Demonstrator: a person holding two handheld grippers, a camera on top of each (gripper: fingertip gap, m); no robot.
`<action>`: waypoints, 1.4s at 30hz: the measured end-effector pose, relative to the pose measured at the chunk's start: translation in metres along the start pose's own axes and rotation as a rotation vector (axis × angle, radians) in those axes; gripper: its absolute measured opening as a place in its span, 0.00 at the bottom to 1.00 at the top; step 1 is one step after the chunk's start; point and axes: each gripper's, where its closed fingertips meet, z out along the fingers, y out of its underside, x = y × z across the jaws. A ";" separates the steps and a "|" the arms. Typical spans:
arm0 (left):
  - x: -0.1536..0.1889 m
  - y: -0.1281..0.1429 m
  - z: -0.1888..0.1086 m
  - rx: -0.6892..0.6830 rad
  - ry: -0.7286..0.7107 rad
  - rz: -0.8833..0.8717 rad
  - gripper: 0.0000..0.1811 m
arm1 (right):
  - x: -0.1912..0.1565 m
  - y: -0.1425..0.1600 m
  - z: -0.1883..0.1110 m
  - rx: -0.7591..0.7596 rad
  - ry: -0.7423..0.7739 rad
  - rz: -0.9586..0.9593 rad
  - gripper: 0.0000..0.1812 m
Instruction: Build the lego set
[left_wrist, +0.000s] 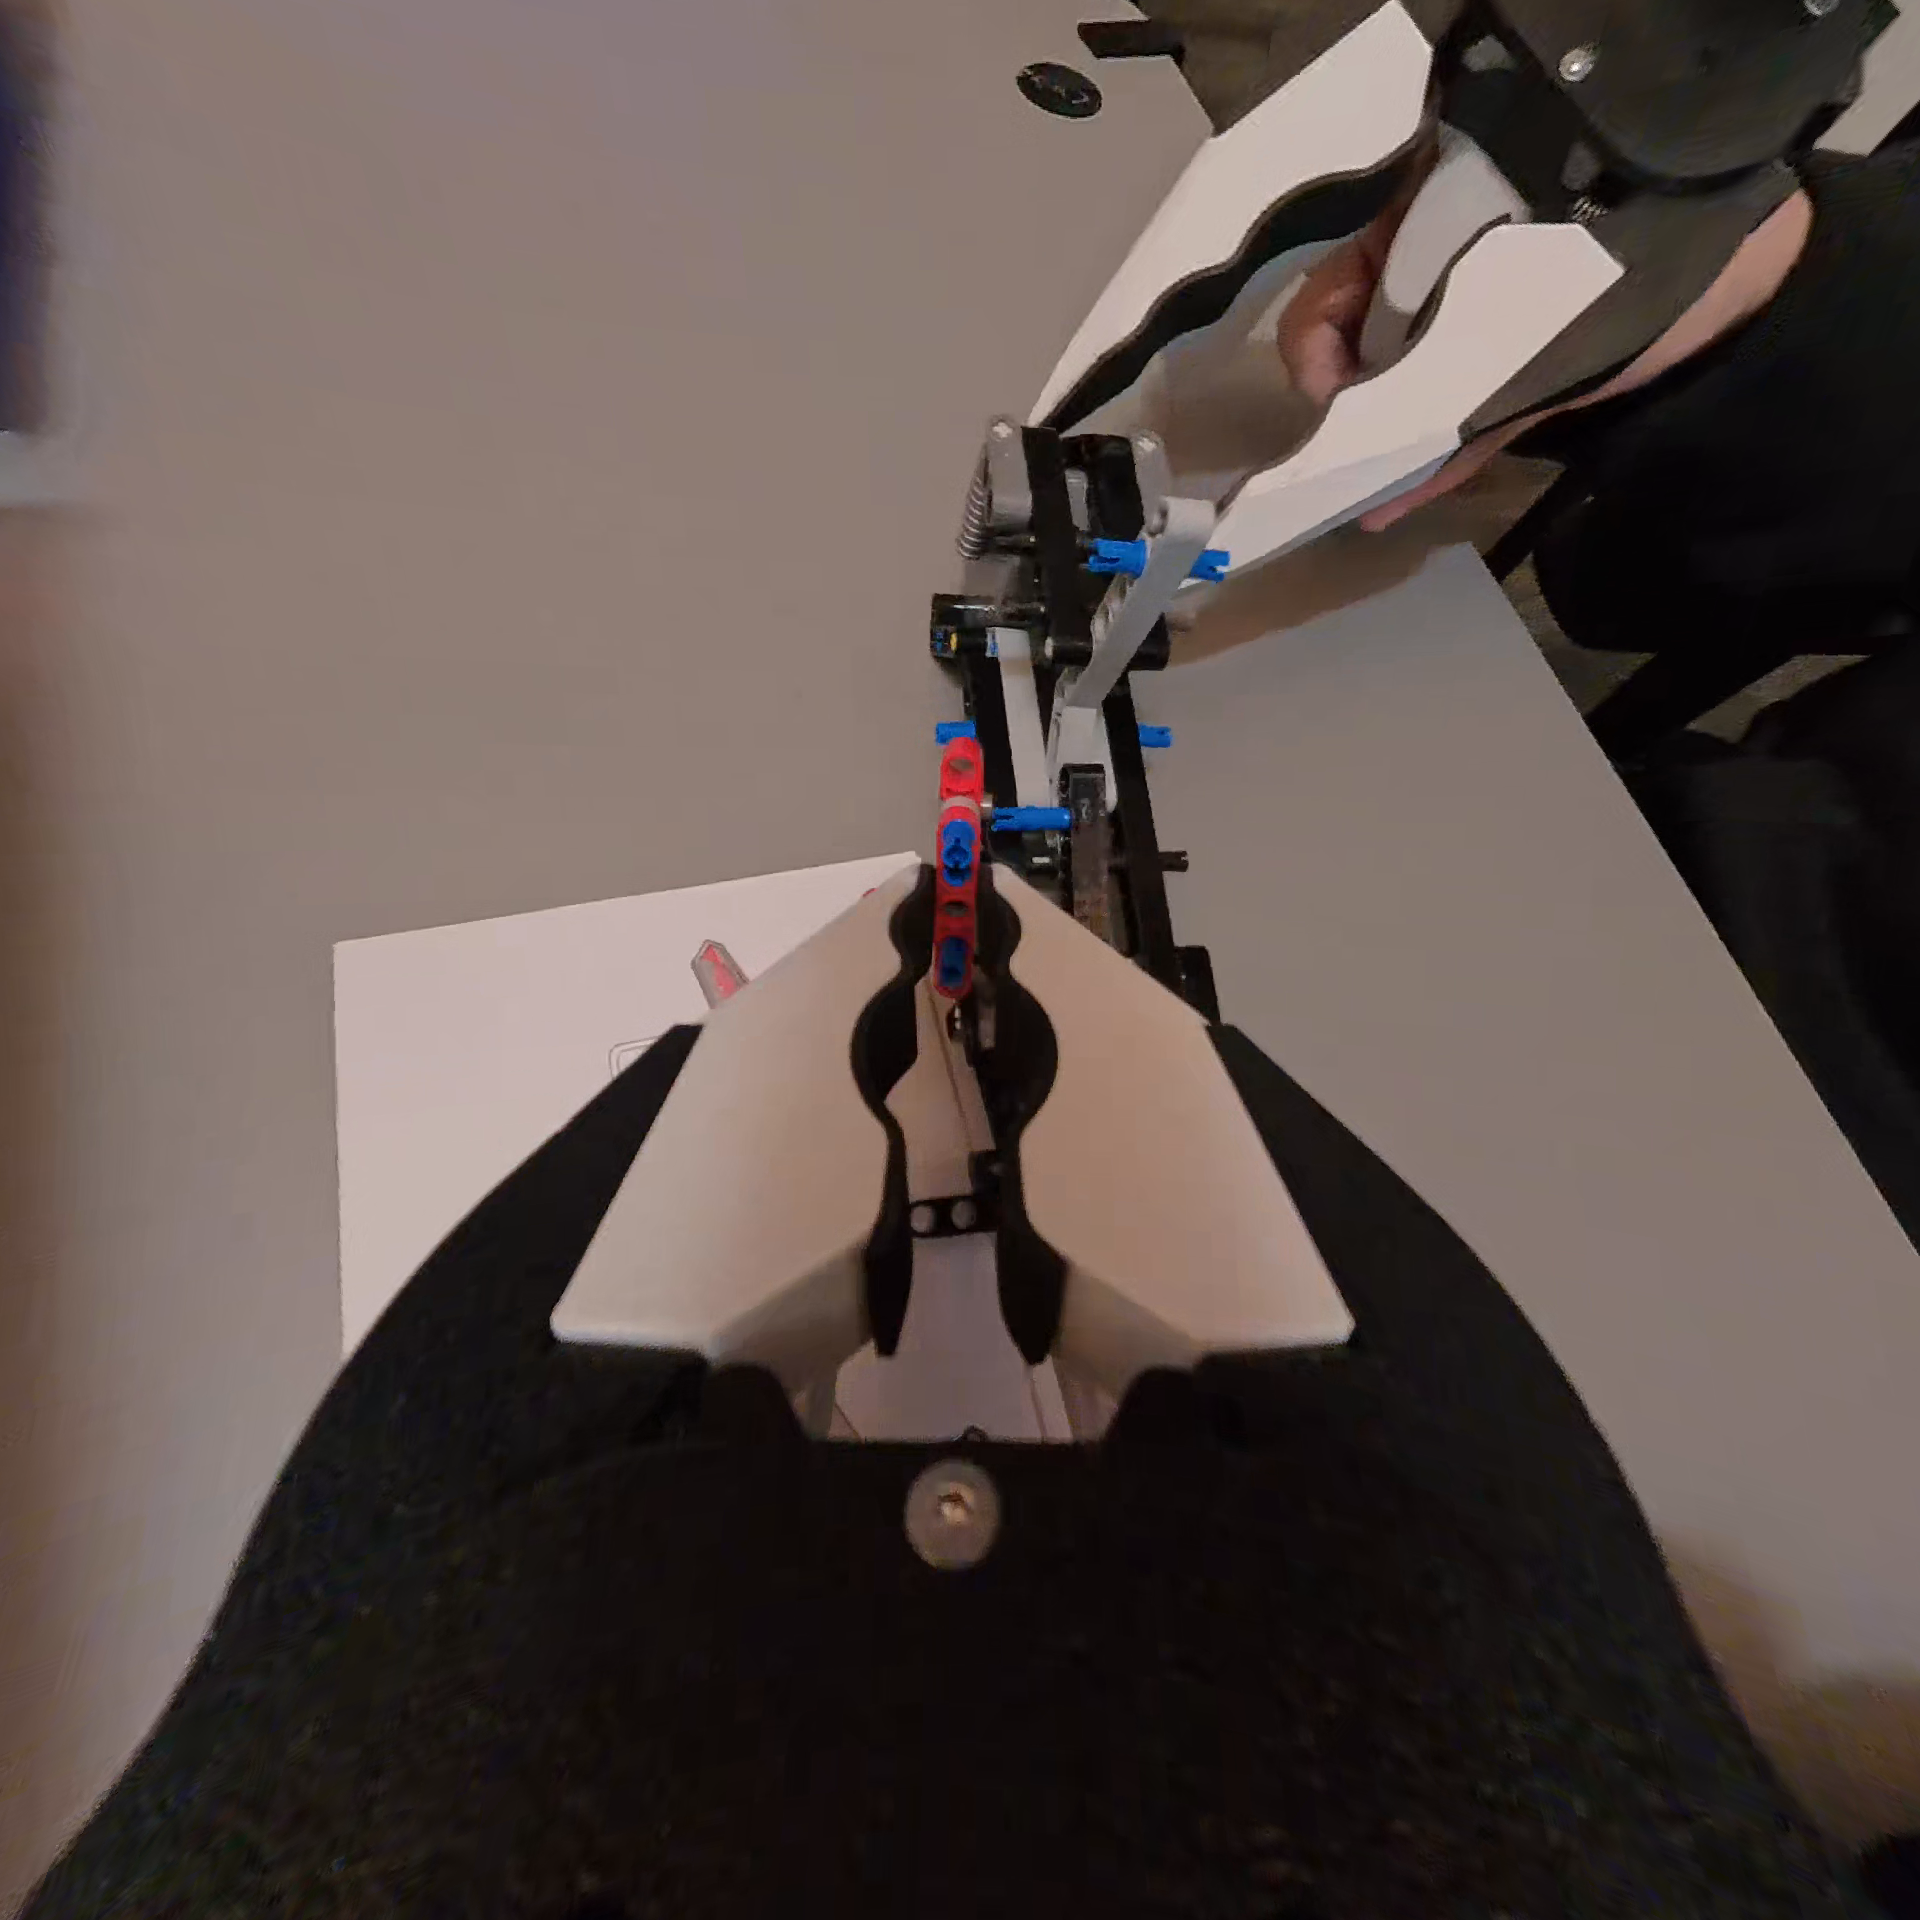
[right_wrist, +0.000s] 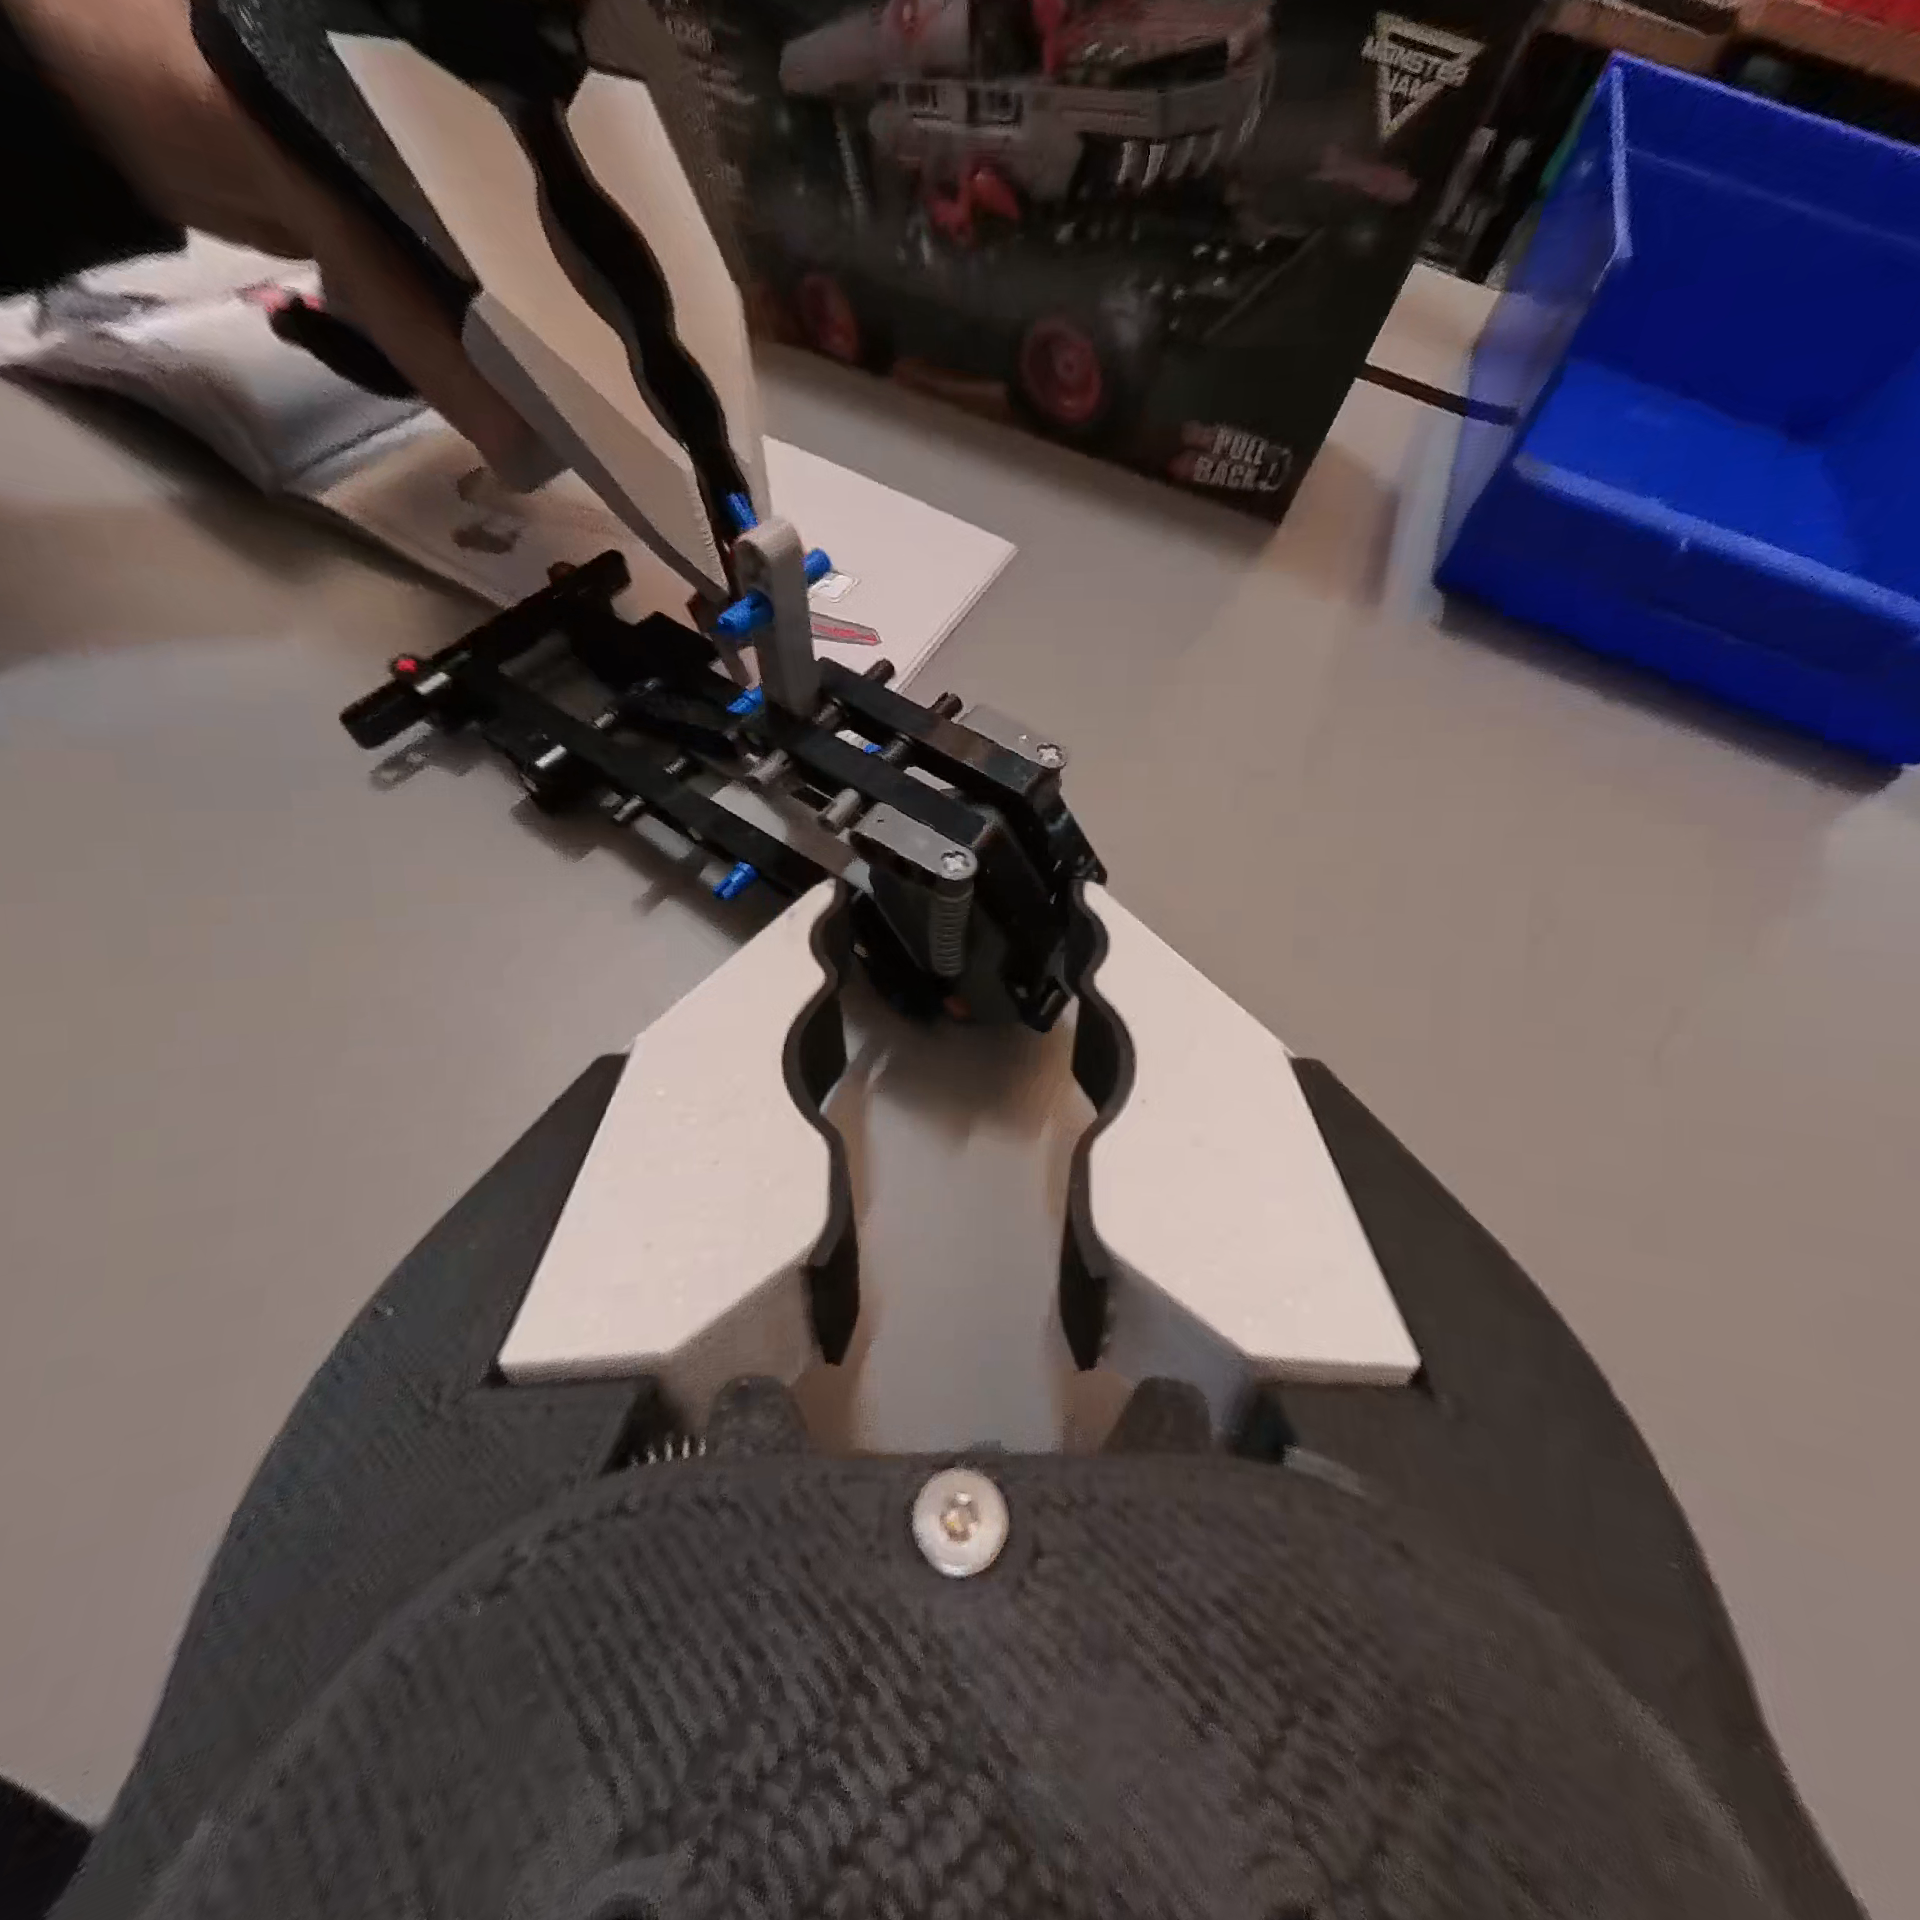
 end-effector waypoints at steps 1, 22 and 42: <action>0.003 -0.001 0.000 0.011 0.011 -0.005 0.02 | 0.006 0.001 0.001 -0.014 0.018 -0.026 0.19; 0.034 -0.069 -0.041 0.650 0.081 -0.099 0.03 | 0.004 -0.063 -0.018 0.248 -0.245 -0.088 0.17; 0.064 -0.108 -0.054 0.750 0.244 0.003 0.02 | -0.045 -0.117 -0.032 0.484 -0.599 0.195 0.02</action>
